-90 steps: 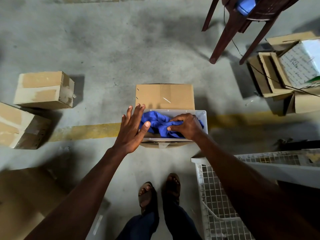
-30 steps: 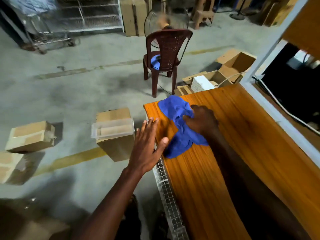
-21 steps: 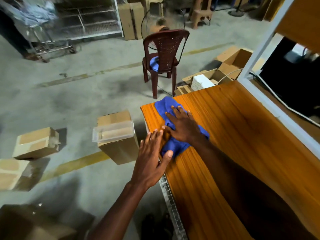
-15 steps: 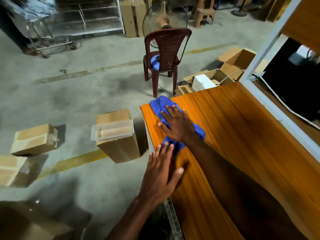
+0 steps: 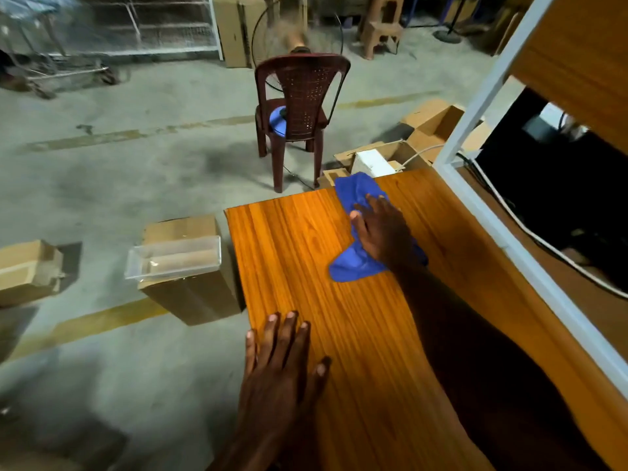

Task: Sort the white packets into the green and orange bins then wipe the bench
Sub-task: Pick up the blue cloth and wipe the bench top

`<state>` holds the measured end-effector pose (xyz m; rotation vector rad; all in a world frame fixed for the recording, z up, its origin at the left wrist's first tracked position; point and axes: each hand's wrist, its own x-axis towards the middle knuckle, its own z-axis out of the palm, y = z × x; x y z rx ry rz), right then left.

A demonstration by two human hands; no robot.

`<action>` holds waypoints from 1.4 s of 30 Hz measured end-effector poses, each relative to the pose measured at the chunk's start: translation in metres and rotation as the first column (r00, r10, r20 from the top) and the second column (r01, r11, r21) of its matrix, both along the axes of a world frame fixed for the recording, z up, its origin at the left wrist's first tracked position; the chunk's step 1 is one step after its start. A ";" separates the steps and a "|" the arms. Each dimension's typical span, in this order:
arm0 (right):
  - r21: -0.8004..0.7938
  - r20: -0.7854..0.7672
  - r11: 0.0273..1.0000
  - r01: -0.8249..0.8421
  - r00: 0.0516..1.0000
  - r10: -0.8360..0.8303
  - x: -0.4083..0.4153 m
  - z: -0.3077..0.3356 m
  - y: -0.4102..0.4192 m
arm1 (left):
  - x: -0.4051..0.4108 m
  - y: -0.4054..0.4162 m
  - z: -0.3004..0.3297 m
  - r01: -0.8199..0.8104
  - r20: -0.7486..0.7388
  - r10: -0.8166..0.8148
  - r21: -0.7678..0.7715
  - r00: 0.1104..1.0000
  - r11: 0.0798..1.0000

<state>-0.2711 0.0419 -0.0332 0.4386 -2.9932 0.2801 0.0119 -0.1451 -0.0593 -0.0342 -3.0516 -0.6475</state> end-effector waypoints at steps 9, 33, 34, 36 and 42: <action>-0.017 -0.124 0.948 0.319 0.940 -0.318 -0.037 -0.002 0.150 | -0.002 -0.001 -0.002 0.007 -0.050 -0.007 0.012 0.999 1.000; 0.122 -0.034 0.945 0.303 0.953 -0.301 0.130 -0.010 0.202 | 0.001 -0.002 -0.003 0.020 -0.065 -0.021 -0.013 0.998 1.000; 0.092 -0.046 0.952 0.292 0.956 -0.289 0.146 -0.010 0.176 | 0.002 -0.002 -0.002 0.022 -0.058 -0.024 -0.023 0.998 0.999; 0.015 -0.109 0.977 0.213 0.972 -0.210 0.195 -0.012 0.118 | 0.000 -0.002 -0.002 0.018 -0.044 -0.019 -0.034 0.999 0.999; 0.001 -0.060 0.988 -0.152 0.987 0.152 0.405 0.000 -0.012 | 0.003 0.000 0.009 0.030 -0.006 -0.031 -0.107 1.000 0.994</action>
